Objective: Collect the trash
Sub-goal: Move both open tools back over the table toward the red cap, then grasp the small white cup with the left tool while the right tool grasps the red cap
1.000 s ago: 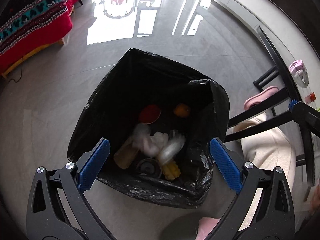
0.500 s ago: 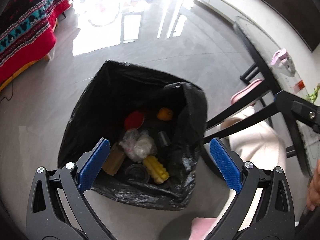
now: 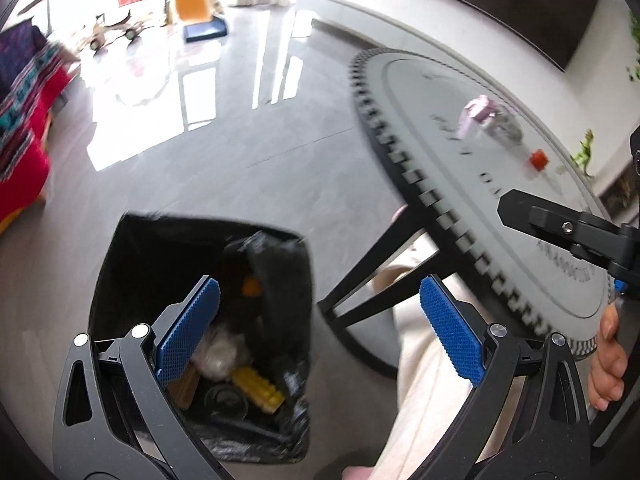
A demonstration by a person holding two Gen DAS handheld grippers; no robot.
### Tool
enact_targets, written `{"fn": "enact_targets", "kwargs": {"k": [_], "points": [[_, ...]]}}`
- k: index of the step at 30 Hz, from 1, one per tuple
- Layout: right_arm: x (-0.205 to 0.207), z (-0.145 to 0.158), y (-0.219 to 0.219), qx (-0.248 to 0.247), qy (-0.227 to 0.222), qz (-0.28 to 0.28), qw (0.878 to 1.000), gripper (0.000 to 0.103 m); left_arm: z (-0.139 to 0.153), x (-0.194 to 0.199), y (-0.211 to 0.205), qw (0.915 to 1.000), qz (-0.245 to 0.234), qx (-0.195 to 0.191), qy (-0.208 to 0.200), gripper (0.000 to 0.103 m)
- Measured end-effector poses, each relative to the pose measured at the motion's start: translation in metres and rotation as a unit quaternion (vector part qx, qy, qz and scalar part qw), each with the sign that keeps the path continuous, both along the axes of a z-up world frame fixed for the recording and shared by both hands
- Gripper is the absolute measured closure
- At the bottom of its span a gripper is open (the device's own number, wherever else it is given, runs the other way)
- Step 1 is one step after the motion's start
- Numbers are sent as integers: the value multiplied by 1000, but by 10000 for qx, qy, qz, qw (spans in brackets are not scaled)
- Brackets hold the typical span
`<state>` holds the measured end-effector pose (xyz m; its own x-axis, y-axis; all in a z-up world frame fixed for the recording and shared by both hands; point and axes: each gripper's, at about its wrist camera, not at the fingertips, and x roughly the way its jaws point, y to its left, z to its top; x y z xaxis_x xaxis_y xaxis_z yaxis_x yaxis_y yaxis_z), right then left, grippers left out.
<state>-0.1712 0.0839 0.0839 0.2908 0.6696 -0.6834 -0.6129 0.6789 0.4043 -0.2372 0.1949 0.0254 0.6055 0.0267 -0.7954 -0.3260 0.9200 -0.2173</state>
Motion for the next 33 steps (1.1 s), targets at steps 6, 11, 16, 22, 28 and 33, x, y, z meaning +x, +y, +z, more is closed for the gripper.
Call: {"fn": "enact_targets", "kwargs": {"k": [6, 11, 16, 22, 28, 33], "points": [[40, -5, -43, 53, 94, -593, 9982, 44, 7, 44, -31, 9989, -471, 89, -5, 6], [66, -11, -77, 19, 107, -1040, 9945, 44, 14, 82, -60, 9960, -882, 74, -68, 6], [96, -16, -115, -35, 147, -1529, 9881, 44, 20, 120, -91, 9910, -1318, 150, -153, 6], [132, -21, -157, -200, 119, -2013, 9793, 44, 22, 165, -127, 9849, -1718, 108, -205, 6], [176, -27, -197, -448, 39, -2447, 9686, 44, 24, 204, -153, 9827, -1807, 260, -327, 6], [211, -35, -212, -624, 49, -2600, 9636, 44, 17, 236, -167, 9825, -1816, 323, -273, 6]]}}
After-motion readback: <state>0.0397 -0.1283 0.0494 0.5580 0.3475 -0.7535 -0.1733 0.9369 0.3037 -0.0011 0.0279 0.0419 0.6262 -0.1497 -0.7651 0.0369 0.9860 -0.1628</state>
